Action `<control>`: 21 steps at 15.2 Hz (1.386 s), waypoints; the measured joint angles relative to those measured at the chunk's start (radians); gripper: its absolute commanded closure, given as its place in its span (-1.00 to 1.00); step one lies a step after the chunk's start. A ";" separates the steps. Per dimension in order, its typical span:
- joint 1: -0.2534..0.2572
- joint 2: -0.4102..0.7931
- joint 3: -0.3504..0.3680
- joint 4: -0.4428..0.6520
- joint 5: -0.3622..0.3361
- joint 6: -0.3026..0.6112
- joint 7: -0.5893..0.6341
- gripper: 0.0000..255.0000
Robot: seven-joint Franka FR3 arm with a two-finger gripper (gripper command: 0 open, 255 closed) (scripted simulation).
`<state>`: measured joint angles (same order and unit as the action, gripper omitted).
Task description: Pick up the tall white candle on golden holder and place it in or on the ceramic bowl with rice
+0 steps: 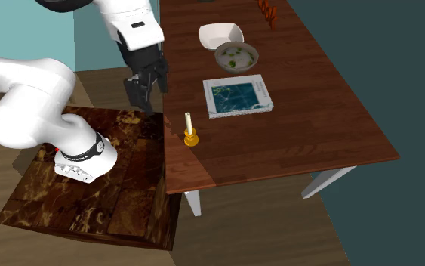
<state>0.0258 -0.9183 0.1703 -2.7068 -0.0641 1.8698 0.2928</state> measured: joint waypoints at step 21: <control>-0.195 0.401 0.420 -0.256 -0.147 0.780 0.440 -1.00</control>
<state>-0.1688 -0.5169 0.5901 -2.9632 -0.2111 2.6498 0.7330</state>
